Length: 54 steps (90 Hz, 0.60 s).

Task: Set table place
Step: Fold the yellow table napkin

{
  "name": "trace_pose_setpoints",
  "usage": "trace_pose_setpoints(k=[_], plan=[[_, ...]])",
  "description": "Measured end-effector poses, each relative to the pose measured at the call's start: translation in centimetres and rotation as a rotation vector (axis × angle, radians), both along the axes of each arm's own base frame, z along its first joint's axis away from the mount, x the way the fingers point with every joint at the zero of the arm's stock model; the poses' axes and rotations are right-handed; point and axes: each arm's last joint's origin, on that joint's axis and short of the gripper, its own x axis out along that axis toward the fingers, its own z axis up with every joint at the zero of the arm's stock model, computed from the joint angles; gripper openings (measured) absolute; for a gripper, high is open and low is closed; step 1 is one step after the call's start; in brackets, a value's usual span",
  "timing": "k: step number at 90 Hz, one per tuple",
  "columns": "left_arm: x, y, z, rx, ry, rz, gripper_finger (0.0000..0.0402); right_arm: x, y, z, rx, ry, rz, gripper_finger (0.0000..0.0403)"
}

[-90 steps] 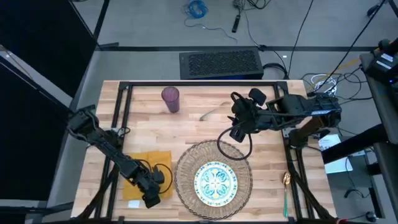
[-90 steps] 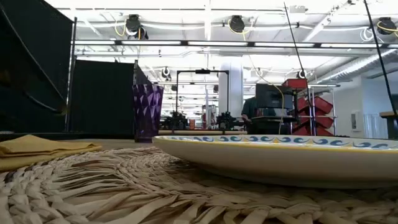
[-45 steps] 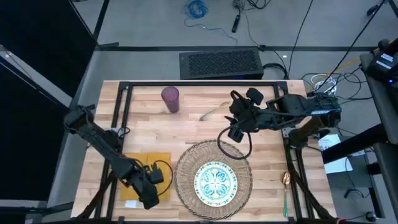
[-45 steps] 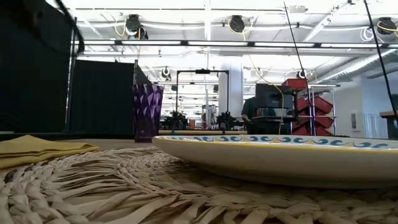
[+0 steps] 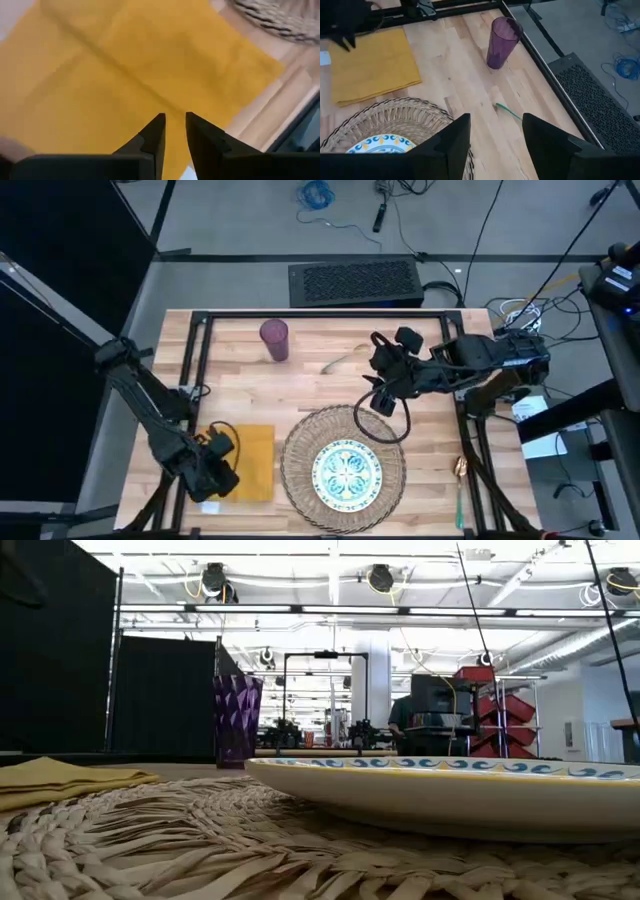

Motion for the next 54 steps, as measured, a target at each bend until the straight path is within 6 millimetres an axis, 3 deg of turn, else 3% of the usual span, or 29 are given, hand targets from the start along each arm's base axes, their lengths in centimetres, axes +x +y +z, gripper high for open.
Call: trace_pose_setpoints(k=[14, 26, 34, 54], plan=[[-2.3, 0.4, 0.0, -0.052, -0.054, 0.115, 0.006, -0.2, 0.9, 0.0, 0.001, 0.0, 0.032, 0.0166], [-4.2, 0.3, -1.1, -0.134, -0.045, 0.194, 0.006, -0.5, 1.6, 0.0, 0.009, -0.005, 0.052, 0.0166], [-4.3, -0.1, -1.8, -0.201, -0.038, 0.183, 0.006, -0.6, 2.2, 0.0, 0.016, -0.008, 0.065, 0.0166], [-4.3, 0.4, -3.1, -0.13, 0.015, 0.201, 0.006, -1.2, 3.5, -0.1, 0.034, -0.008, 0.096, 0.0167]])
